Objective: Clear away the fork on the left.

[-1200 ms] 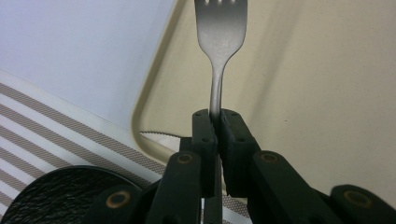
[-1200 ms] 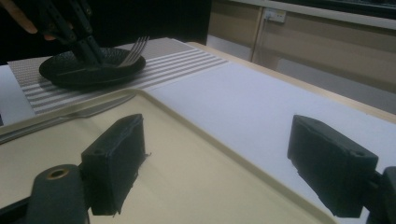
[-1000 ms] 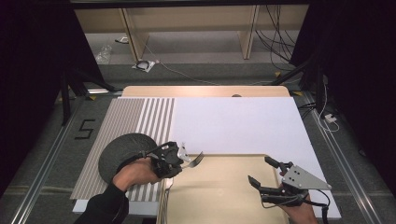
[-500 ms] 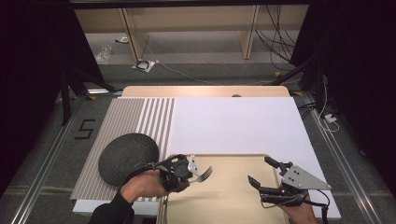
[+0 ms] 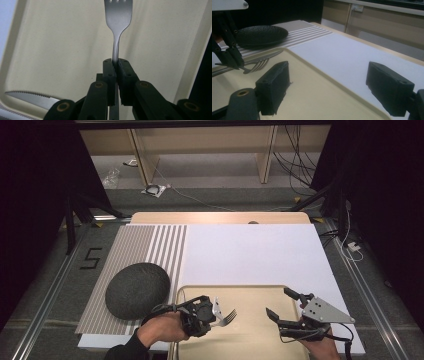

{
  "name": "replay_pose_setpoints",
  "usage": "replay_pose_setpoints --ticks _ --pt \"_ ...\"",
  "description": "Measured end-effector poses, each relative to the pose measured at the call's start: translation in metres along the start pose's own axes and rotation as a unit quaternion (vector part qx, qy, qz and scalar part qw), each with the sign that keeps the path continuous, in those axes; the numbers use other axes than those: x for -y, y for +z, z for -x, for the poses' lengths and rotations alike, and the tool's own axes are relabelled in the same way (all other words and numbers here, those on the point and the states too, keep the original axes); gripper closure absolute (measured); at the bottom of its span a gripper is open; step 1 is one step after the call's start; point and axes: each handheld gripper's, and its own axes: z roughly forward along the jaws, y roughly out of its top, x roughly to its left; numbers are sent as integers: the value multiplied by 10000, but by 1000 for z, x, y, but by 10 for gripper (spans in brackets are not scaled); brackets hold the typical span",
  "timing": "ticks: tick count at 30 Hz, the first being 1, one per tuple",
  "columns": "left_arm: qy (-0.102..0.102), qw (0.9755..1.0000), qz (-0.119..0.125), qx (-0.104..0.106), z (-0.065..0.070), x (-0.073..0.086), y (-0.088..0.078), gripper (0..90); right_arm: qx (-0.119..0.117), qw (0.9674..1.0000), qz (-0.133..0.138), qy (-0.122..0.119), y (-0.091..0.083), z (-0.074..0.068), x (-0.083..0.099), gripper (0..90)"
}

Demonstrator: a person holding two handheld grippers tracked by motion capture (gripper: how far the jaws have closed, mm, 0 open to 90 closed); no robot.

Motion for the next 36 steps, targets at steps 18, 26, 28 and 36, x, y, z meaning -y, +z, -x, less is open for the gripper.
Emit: replay_pose_setpoints --ticks 18,26,28,36 --pt "-23 9996 -116 241 13 -5 16 845 15 10000 -11 3 0 0 0 198" --pt "8 9994 -124 311 20 -7 19 844 8 10000 -7 12 0 0 0 198" --pt "6 9994 -133 329 22 -8 21 845 13 10000 -39 -19 0 0 0 199" --pt "-6 9989 -236 415 23 -7 27 844 -8 10000 -10 20 0 0 0 199"
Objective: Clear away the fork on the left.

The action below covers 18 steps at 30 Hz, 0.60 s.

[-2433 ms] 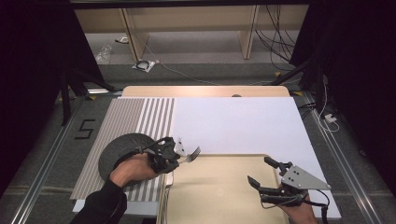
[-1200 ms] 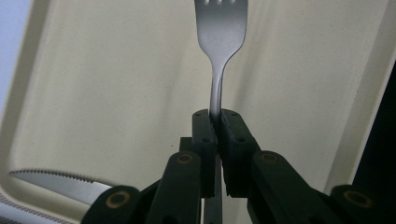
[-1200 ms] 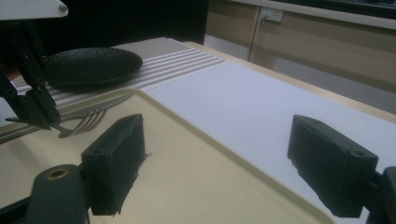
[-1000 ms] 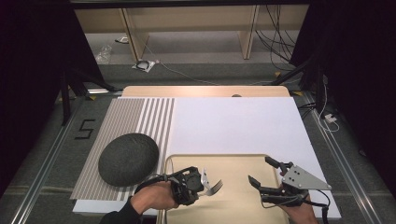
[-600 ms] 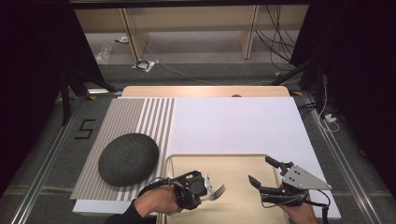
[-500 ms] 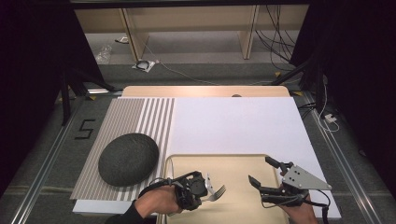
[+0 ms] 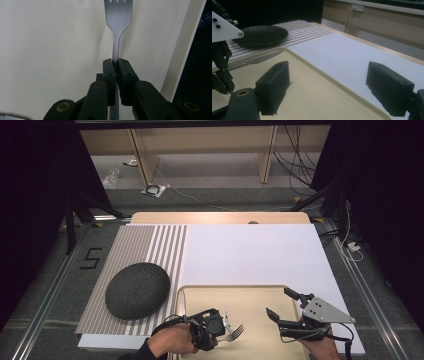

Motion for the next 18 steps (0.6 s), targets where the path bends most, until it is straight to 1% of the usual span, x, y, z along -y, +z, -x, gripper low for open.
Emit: replay_pose_setpoints --ticks 2,4,7,9,10,16,18 --pt "-26 10000 8 34 0 0 2 844 -1 10000 -23 -6 0 0 0 199" --pt "-38 10000 -29 55 -1 1 5 844 -4 10000 -28 -44 1 0 0 198" --pt "-83 9999 -80 105 -2 2 9 844 -10 10000 -22 -36 1 0 0 198" --pt "-101 9998 -112 122 -2 2 11 844 -5 10000 -66 -41 0 0 0 198" --pt "-100 9998 -133 125 -2 2 12 844 -9 10000 -17 -36 1 0 0 198" --pt "-105 9996 -195 175 -3 3 17 844 -17 10000 -20 -37 1 0 0 198" --pt "-106 9996 -179 178 -4 4 17 843 -17 10000 -41 -43 1 0 0 198"
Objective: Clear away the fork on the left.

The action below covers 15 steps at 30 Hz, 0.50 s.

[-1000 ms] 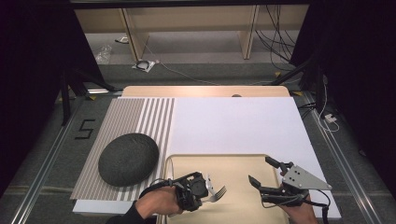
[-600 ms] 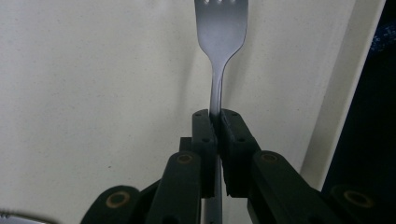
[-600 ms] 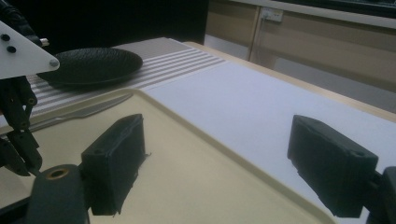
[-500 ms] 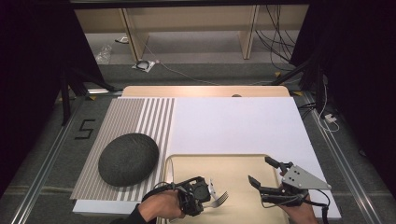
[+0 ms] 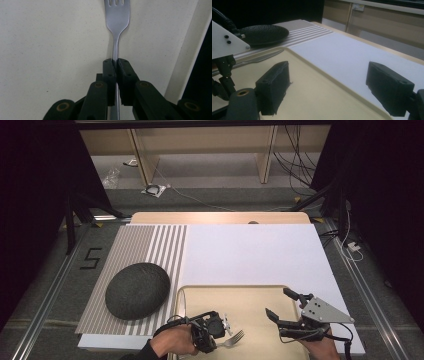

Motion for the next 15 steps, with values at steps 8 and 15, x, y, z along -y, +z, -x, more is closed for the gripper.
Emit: replay_pose_setpoints --ticks 8,15 --pt "124 9996 234 -13 0 2 -3 703 0 10000 24 6 0 -1 0 198" --pt "459 9973 529 -238 8 2 -8 824 -4 10000 5 -7 0 0 0 199"
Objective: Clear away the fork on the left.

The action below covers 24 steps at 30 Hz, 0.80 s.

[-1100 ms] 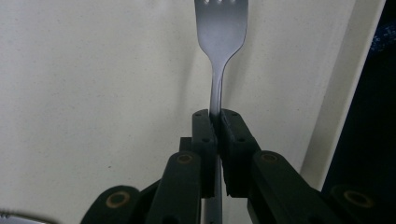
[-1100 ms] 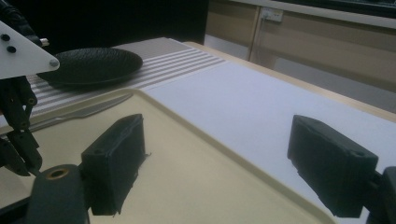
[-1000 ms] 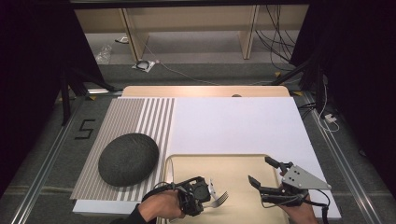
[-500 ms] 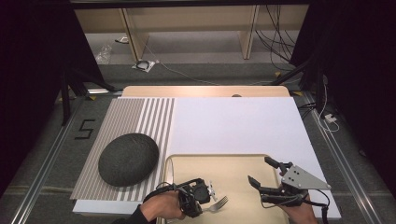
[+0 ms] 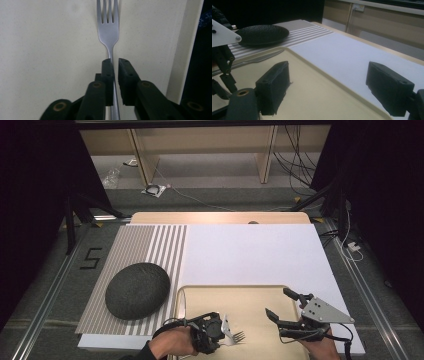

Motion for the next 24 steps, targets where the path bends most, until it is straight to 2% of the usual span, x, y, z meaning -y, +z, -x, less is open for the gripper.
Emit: replay_pose_setpoints --ticks 4,6,10,14,17,20,24 --pt "98 9999 119 1 4 -1 1 891 0 10000 0 -2 0 0 0 199" --pt "163 9998 104 -5 4 -1 3 892 -3 10000 10 -4 0 0 0 199" --pt "162 9997 180 38 7 -1 6 892 -4 10000 11 -4 0 0 0 199" --pt "229 9996 132 64 10 -2 9 892 -10 10000 -4 -25 0 0 0 199" --pt "199 9997 104 51 10 -1 12 892 -13 10000 -2 -31 0 0 0 199" --pt "165 9997 167 -50 8 0 12 892 -8 10000 -5 -25 0 0 0 199" --pt "152 9998 144 -38 7 1 15 892 -14 10000 10 -11 0 -1 0 199"
